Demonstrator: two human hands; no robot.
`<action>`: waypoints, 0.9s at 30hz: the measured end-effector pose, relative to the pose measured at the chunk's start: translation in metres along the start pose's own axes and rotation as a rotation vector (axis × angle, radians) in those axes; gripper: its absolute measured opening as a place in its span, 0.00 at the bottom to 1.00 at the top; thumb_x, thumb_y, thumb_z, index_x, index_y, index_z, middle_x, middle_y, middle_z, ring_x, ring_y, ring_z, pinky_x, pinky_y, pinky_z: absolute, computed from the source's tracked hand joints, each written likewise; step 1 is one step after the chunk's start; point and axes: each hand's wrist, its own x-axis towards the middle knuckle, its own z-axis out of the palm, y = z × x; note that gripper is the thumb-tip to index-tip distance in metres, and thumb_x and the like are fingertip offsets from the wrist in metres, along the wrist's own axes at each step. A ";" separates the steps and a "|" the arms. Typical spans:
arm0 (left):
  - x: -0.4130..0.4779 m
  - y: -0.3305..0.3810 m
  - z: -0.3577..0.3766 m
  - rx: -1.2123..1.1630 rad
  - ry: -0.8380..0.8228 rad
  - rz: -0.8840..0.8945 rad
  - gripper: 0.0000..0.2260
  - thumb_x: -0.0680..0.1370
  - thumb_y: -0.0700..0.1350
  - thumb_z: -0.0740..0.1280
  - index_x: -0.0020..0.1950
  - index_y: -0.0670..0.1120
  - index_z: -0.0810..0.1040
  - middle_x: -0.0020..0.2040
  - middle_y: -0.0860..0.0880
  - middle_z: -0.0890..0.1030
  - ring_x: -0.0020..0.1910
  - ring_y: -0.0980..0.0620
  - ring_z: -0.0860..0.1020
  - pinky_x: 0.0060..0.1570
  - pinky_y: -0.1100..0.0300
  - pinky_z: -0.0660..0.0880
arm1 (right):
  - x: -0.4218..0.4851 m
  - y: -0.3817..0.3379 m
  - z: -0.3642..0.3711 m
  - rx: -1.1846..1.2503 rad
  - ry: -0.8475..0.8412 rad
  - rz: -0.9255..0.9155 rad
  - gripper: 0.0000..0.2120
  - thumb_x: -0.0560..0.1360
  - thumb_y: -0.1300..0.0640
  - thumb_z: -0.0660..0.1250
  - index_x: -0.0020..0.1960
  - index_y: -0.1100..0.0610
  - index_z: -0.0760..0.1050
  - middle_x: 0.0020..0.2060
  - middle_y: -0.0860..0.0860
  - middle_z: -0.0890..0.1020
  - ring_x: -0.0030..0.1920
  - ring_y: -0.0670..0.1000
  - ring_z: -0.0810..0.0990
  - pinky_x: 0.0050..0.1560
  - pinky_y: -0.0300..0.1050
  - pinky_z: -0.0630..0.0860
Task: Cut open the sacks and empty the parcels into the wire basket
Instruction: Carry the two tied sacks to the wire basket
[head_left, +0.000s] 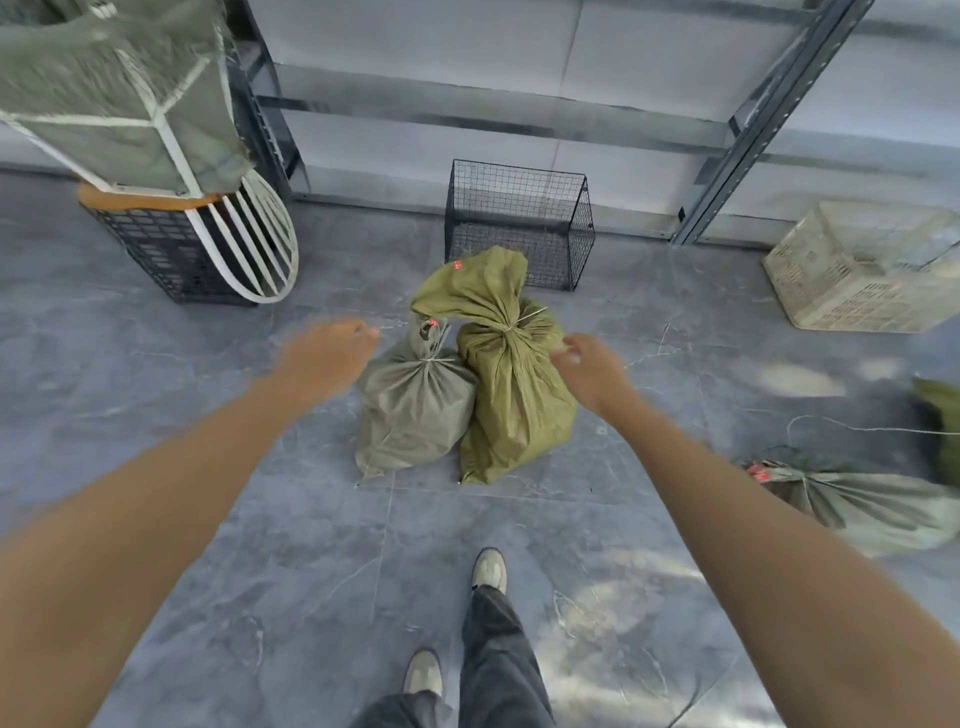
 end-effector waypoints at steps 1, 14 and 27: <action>0.008 0.000 0.003 0.011 0.013 -0.017 0.17 0.82 0.51 0.51 0.54 0.41 0.75 0.54 0.39 0.78 0.50 0.40 0.75 0.51 0.51 0.69 | 0.012 0.004 0.001 0.005 -0.012 0.013 0.23 0.80 0.49 0.58 0.72 0.59 0.65 0.68 0.56 0.72 0.67 0.57 0.71 0.63 0.49 0.67; 0.145 -0.015 0.125 -0.086 -0.096 -0.237 0.17 0.81 0.53 0.53 0.57 0.44 0.75 0.55 0.42 0.79 0.55 0.40 0.76 0.52 0.52 0.69 | 0.194 0.077 0.068 0.036 -0.117 0.149 0.28 0.77 0.45 0.62 0.73 0.55 0.63 0.66 0.53 0.74 0.55 0.53 0.77 0.52 0.44 0.69; 0.287 -0.100 0.305 -0.283 -0.176 -0.239 0.25 0.71 0.59 0.64 0.65 0.51 0.69 0.63 0.48 0.74 0.60 0.46 0.74 0.61 0.46 0.72 | 0.334 0.139 0.200 -0.147 0.090 -0.032 0.33 0.74 0.43 0.66 0.72 0.60 0.63 0.70 0.56 0.69 0.71 0.56 0.65 0.69 0.56 0.64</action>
